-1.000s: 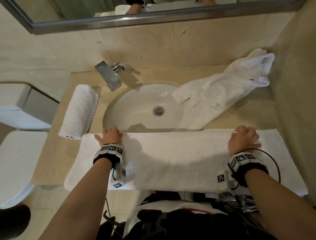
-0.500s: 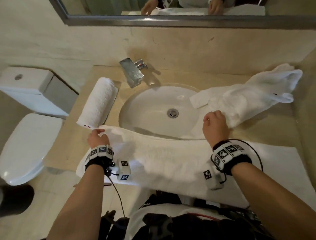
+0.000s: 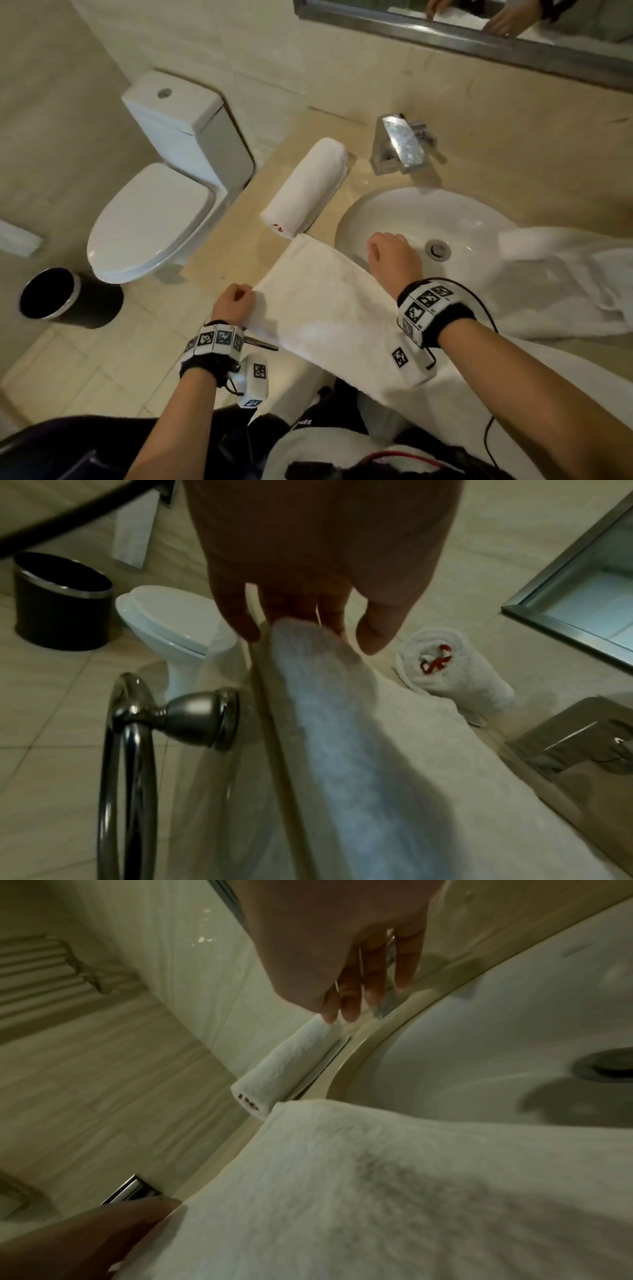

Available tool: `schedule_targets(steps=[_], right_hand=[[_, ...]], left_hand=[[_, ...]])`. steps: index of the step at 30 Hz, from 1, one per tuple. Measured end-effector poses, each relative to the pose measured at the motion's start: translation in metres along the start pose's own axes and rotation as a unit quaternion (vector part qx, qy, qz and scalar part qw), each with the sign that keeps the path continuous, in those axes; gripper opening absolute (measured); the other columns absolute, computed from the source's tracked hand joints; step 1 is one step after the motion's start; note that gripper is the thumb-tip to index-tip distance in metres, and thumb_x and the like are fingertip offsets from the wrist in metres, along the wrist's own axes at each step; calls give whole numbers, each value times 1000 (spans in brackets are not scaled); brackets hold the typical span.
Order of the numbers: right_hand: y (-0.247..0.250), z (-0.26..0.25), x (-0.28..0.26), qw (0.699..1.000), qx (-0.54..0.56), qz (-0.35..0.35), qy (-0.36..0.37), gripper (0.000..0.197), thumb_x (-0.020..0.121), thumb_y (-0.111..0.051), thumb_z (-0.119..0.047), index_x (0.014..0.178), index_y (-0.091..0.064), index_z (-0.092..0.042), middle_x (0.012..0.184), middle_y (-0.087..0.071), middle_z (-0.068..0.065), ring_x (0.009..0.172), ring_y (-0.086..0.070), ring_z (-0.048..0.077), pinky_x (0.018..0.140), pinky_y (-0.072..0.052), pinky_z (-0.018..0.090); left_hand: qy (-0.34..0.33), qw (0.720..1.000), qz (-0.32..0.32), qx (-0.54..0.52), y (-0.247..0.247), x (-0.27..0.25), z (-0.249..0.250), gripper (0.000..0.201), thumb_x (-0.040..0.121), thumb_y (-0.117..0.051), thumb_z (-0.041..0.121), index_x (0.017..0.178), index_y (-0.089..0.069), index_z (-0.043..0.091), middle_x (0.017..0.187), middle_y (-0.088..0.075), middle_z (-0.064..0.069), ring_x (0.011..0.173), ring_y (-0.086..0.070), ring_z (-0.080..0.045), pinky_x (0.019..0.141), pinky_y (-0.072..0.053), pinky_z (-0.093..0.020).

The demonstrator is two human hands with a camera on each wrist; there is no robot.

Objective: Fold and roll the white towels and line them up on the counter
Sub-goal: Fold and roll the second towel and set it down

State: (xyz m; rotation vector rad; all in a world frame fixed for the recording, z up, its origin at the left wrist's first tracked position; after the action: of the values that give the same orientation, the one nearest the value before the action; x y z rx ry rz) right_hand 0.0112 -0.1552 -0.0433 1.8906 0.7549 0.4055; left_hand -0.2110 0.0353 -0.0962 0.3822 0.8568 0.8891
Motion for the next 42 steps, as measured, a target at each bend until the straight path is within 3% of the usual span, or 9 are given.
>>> schedule_targets(steps=[4, 7, 9, 14, 21, 28, 36, 40, 42], right_hand=[[-35, -32, 30, 993, -5, -118, 9, 24, 95, -38, -15, 110, -57, -13, 115, -60, 6, 112, -47, 25, 80, -39, 31], [-54, -47, 50, 989, -12, -149, 18, 31, 95, -40, -17, 122, -53, -12, 125, -56, 9, 117, -45, 28, 91, -40, 33], [-66, -58, 60, 985, -24, -169, 29, 33, 95, -42, -19, 126, -50, -12, 129, -52, 9, 119, -44, 27, 94, -39, 33], [-87, -83, 73, 985, -53, -155, 56, 36, 92, -52, -23, 126, -49, -12, 127, -47, 12, 120, -42, 29, 98, -37, 36], [-91, -91, 79, 994, -41, -80, 58, 17, 91, -53, -20, 104, -59, -11, 110, -55, 10, 107, -46, 27, 94, -38, 38], [-94, -93, 97, 994, -1, -111, 19, 15, 95, -46, -13, 105, -53, -5, 109, -58, 13, 103, -55, 29, 86, -43, 36], [-91, -94, 102, 943, -214, -135, 215, 25, 95, -45, -10, 117, -56, -16, 123, -49, 6, 113, -46, 23, 70, -33, 26], [-81, -108, 98, 899, -289, -144, 296, 24, 72, -75, -6, 94, -67, -13, 94, -63, 6, 88, -60, 23, 49, -40, 25], [-80, -111, 97, 900, -295, -160, 278, 24, 80, -67, -7, 103, -64, -14, 102, -62, 6, 95, -59, 23, 56, -43, 28]], left_hand=[[7, 996, -87, 28, 11, 8, -2, 13, 83, -57, 24, 87, -59, 12, 85, -60, -3, 76, -53, -18, 67, -40, -26], [-16, 982, -184, 31, 19, 9, 5, 27, 61, -64, 43, 73, -53, 21, 72, -55, 6, 68, -50, -10, 61, -37, -17], [-23, 975, -204, 82, 23, 10, 3, 19, 75, -68, 33, 76, -52, 23, 73, -52, 8, 69, -49, -10, 59, -35, -16], [-40, 971, -205, 114, 29, 18, -9, 24, 82, -63, 10, 70, -51, 27, 70, -51, 8, 79, -51, -17, 64, -38, -21], [-66, 985, -138, 81, 25, 19, -11, 25, 87, -58, 15, 66, -48, 24, 62, -54, 7, 40, -52, 9, 43, -39, -6], [-45, 979, -59, 191, 24, 13, -4, 23, 91, -49, 43, 74, -42, 29, 74, -51, 9, 73, -50, -15, 64, -35, -24], [-6, 965, -36, 259, 25, 4, -3, 42, 89, -48, 53, 111, -46, 17, 107, -56, -2, 95, -58, -24, 72, -39, -32], [35, 975, -52, 214, 29, 2, -6, 26, 89, -51, 47, 96, -43, 23, 93, -55, 3, 82, -52, -18, 69, -38, -28], [40, 982, -64, 174, 28, 5, -11, 17, 89, -52, 41, 94, -48, 26, 94, -59, 5, 82, -55, -16, 70, -41, -27]])
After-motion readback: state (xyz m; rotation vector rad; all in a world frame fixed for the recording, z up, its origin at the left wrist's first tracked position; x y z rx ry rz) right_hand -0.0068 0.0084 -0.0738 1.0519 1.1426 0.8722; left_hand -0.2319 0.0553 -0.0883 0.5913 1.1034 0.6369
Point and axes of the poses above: each hand's wrist, its own x-axis towards the middle knuckle, its own y-axis out of the back of the hand, z = x × y, the point moved 3 cm from there along x, towards the middle knuckle
